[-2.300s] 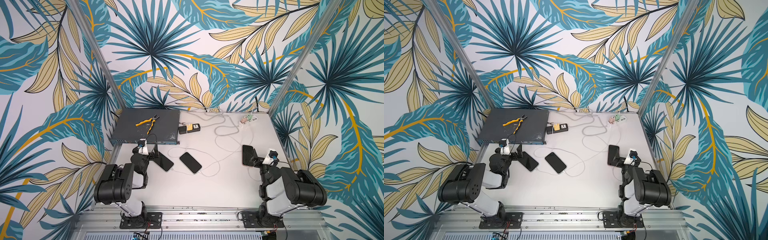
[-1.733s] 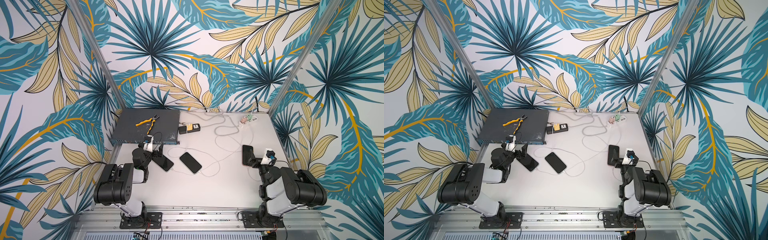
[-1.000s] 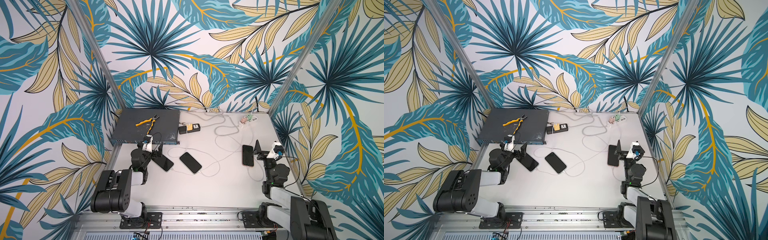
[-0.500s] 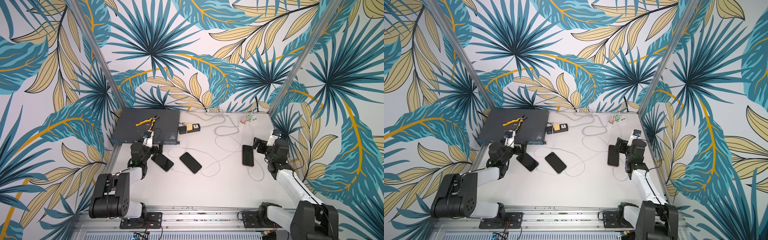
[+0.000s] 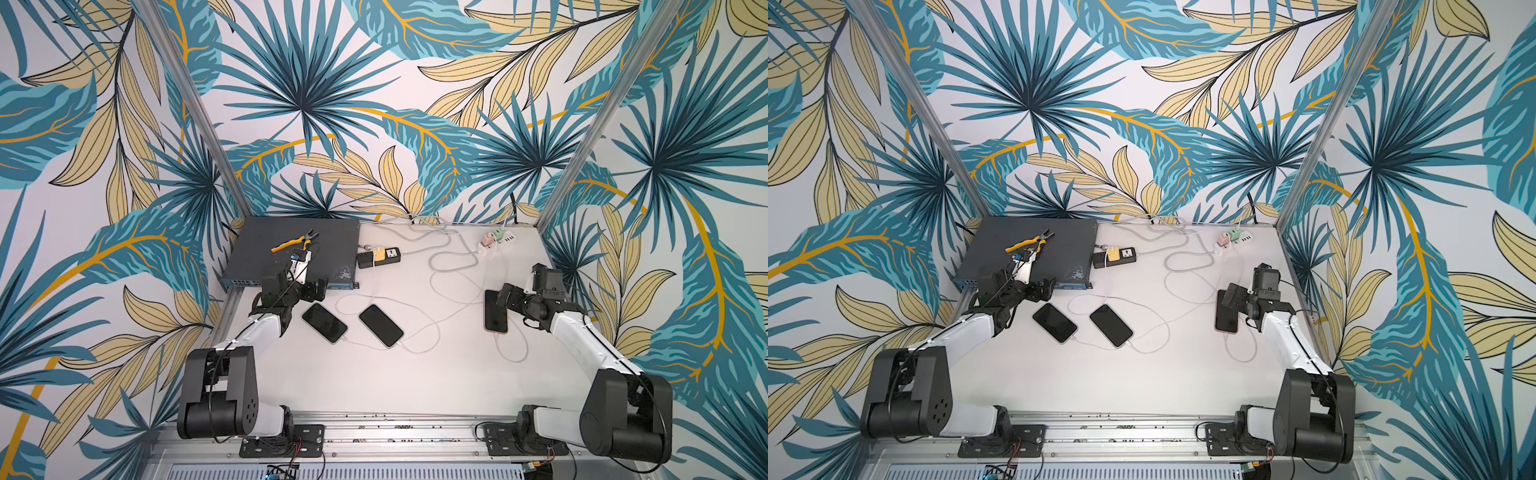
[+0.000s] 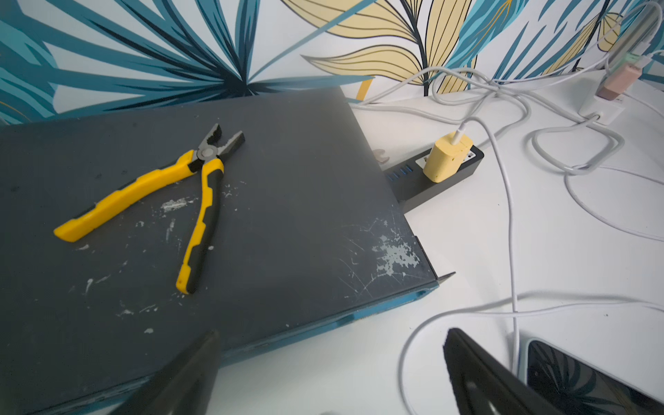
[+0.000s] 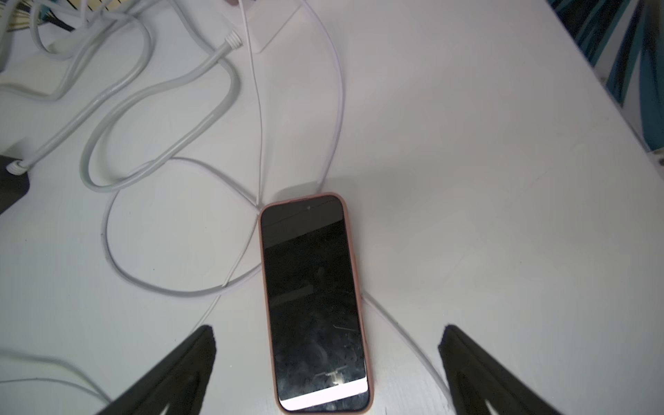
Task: Unplug the charging cable from the phone
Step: Pick up the phone at the center of the board.
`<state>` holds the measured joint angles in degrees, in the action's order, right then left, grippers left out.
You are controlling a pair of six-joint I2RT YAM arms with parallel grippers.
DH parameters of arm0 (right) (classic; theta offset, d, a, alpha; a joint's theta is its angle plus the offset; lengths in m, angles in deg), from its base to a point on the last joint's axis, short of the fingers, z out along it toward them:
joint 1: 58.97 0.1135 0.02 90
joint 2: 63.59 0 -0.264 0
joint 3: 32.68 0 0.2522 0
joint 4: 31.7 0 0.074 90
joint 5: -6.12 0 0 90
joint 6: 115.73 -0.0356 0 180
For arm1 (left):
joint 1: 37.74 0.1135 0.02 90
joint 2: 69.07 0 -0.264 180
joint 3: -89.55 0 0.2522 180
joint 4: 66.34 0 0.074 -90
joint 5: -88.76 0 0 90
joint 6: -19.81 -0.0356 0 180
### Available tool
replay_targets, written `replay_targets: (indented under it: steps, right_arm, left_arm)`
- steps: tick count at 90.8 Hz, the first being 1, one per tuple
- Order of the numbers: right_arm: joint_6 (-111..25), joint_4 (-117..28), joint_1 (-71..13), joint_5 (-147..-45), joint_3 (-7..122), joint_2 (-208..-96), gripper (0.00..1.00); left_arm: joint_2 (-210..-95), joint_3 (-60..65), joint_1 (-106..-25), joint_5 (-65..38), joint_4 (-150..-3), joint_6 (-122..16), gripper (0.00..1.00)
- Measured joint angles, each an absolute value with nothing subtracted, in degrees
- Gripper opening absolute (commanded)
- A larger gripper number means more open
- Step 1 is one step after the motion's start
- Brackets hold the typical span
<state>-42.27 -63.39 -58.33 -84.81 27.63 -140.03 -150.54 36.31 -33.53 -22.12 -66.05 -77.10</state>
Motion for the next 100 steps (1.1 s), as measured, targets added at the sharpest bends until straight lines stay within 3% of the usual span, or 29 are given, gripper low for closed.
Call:
replay_targets:
  steps: [83, 100]
  right_arm:
    - [-36.08, -69.34, -51.18, -80.87, 31.08, -156.6, 0.99]
    - [-35.56, -69.27, -50.61, -79.63, 32.15, -157.91, 0.91]
  left_arm:
    - [-147.59, 36.31, -31.89, -22.06, -70.6, -78.77, 1.0]
    - [-147.59, 36.31, -31.47, -22.08, -70.6, -78.74, 1.0]
